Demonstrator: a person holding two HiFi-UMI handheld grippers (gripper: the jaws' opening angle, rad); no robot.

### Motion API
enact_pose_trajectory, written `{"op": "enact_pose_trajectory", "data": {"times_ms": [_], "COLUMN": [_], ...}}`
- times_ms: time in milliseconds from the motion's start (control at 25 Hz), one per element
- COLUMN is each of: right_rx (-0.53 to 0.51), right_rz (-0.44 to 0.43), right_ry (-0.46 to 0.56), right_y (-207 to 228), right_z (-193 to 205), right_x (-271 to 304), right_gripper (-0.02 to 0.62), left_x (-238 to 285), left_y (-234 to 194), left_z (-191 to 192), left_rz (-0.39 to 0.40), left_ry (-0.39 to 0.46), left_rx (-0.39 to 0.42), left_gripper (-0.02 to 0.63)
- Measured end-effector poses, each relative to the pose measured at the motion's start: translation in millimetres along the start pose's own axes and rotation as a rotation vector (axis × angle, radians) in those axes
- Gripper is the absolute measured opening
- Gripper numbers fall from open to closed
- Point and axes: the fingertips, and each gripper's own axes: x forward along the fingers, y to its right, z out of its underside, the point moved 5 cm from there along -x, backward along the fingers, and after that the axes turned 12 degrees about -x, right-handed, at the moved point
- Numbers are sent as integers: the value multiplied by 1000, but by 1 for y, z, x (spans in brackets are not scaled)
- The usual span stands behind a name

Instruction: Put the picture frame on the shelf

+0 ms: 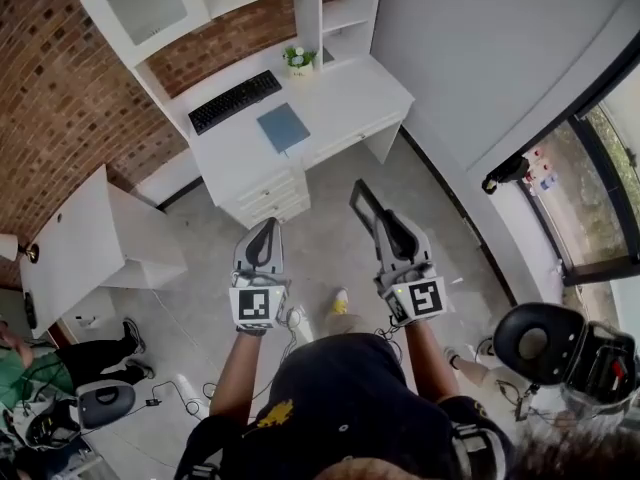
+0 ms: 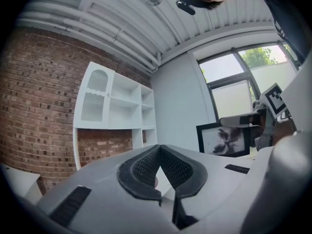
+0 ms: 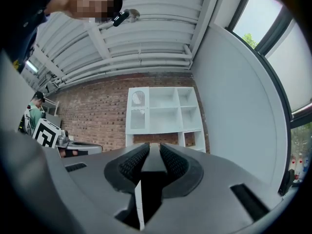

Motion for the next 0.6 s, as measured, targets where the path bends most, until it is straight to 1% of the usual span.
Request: {"op": "enact_pose_trajectory", "data": {"times_ms": [80, 160, 240, 360, 400, 480, 600], "right_rx": [16, 16, -5, -29, -30, -29, -32], "right_rz": [-13, -18, -15, -10, -12, -23, -49], "right_ry": [-1, 18, 63, 119, 124, 133, 144], "right_y": [20, 30, 26, 7, 3, 2, 8], "right_z": [5, 10, 27, 69, 79, 88, 85], "right_x": [19, 21, 10, -12, -16, -13, 5], "right_gripper": [66, 66, 66, 66, 66, 66, 66], "left_x": [26, 34, 26, 0, -4, -3, 11], "left_y": [-2, -1, 0, 1, 1, 1, -3], "left_z": [-4, -1, 14, 53, 64, 77, 76], "left_rz": [-9, -12, -21, -32, -33, -41, -62], "left_ry": [-6, 6, 58, 145, 151, 139, 132], "left_rx": [4, 21, 43, 59, 64, 76, 75], "left_gripper": [17, 17, 18, 17, 17, 17, 17]}}
